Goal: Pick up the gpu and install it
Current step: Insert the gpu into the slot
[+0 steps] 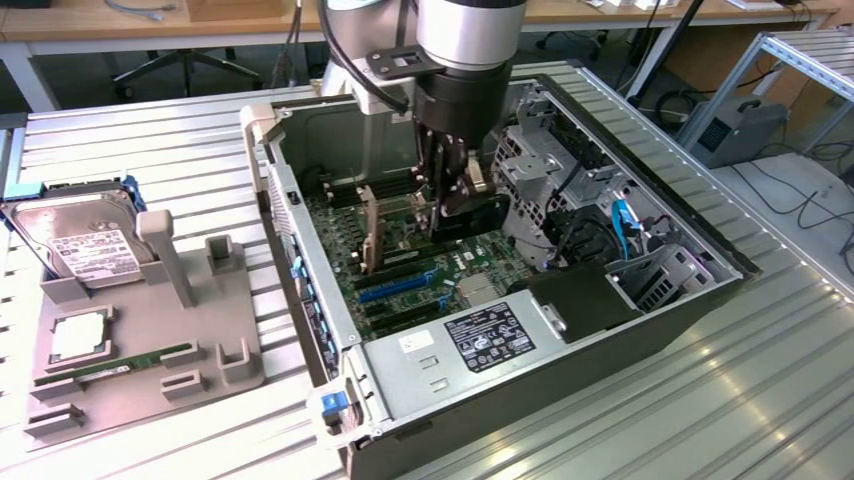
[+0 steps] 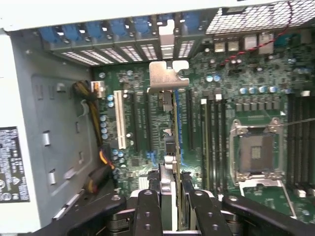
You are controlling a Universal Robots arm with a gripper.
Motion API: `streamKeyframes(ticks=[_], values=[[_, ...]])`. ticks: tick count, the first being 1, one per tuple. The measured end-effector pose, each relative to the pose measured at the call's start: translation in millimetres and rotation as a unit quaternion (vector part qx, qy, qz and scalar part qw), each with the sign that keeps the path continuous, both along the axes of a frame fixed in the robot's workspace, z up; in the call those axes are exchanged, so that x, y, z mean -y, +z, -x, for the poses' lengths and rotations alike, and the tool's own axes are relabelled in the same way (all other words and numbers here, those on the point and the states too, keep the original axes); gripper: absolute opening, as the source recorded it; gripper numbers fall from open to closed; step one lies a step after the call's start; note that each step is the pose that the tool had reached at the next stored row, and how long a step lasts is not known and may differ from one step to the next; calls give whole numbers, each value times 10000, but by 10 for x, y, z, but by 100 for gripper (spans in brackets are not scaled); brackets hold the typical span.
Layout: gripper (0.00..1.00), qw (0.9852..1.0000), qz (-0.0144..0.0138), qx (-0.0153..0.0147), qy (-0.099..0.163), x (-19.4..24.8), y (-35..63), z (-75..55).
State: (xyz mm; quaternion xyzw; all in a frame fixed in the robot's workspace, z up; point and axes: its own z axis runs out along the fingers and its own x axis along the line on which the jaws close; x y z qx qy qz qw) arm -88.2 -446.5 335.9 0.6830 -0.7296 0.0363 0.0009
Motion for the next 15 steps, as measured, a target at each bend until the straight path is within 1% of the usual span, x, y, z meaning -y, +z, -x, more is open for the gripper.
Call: streamKeyframes(ticks=[5, 6, 7, 8, 10, 11, 15], values=[[27, 9997, -255, 0, 0, 3, 0, 0], [27, 9995, -325, 0, 0, 3, 0, 1], [27, 9993, -381, -1, 0, 4, 0, 1], [27, 9991, -428, 0, 0, 4, 0, 1], [27, 9987, -506, 0, 0, 4, 0, 1], [27, 9986, -520, 0, 0, 4, 0, 1], [27, 9986, -523, 0, 0, 4, 0, 1]])
